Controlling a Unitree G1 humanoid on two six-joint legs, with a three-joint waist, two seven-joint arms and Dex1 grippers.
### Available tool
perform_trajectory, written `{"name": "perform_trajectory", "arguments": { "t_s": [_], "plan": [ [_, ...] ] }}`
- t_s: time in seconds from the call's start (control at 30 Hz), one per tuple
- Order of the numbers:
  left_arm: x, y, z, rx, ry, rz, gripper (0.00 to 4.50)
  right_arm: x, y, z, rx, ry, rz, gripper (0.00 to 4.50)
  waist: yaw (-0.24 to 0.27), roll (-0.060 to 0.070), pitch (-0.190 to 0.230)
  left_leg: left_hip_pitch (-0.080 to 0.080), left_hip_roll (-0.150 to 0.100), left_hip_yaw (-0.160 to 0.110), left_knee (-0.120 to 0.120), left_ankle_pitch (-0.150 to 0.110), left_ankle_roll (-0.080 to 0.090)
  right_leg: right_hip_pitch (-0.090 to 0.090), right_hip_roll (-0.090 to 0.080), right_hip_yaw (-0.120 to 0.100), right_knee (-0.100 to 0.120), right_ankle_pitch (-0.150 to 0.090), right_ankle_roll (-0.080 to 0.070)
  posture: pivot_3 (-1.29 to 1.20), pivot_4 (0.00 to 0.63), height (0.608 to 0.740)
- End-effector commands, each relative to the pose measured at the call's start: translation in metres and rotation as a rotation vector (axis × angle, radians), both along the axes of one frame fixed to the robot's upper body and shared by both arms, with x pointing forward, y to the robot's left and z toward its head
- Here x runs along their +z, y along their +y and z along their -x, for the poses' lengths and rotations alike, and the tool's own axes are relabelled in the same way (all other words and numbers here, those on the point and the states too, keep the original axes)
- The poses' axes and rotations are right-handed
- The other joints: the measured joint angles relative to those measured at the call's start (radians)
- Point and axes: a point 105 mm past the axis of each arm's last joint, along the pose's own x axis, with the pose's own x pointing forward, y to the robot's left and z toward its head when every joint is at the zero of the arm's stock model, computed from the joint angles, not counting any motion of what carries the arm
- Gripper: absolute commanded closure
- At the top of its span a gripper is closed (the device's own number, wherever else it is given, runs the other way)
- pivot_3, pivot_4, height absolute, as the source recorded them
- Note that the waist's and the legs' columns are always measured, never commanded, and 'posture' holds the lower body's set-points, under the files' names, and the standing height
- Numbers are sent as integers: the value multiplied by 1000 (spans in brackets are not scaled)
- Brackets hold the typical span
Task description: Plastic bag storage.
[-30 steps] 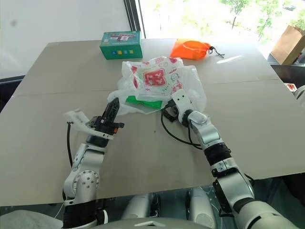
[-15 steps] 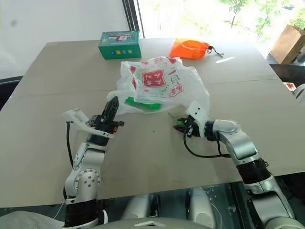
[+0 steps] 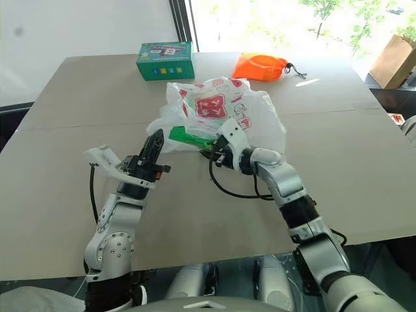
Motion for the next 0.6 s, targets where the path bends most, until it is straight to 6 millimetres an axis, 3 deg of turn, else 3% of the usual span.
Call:
{"name": "perform_trajectory", "arguments": {
  "t_s": [0.03,0.17,0.27,0.33,0.43,0.6],
  "plan": [
    [12,-4,7,-5,-46,4,4500,41,-9,-50,-323,-110,-161,3736,-4,0,0,0,0,1,0,0,0,0,0,0,0,0,0,0,150,740],
    [11,-4,8,2,-44,4,4500,56,-22,-70,-470,-189,-175,1896,1,0,1,-1,0,0,0,0,-1,-1,0,0,0,0,0,0,150,740],
    [11,-4,8,8,-43,8,4500,42,-19,-62,-365,-172,-115,441,1,0,0,-2,0,0,-1,0,-1,-1,0,-1,-2,0,0,0,150,740],
    [10,-4,7,10,-41,10,4500,28,-19,-42,-214,-146,-73,441,2,0,0,-3,0,0,-1,0,-1,-1,-1,-1,-4,0,0,0,150,740],
    [7,-5,7,7,-34,14,4500,11,-36,-2,-8,-100,-10,441,4,1,1,-5,1,-3,-2,0,-1,-1,-1,-2,-7,0,0,0,150,740],
    [4,-9,6,-14,-21,12,4500,18,-69,51,172,-105,-34,441,-1,2,1,-5,1,-3,-2,0,0,-1,-1,-5,-7,0,0,0,150,740]
  ]
}}
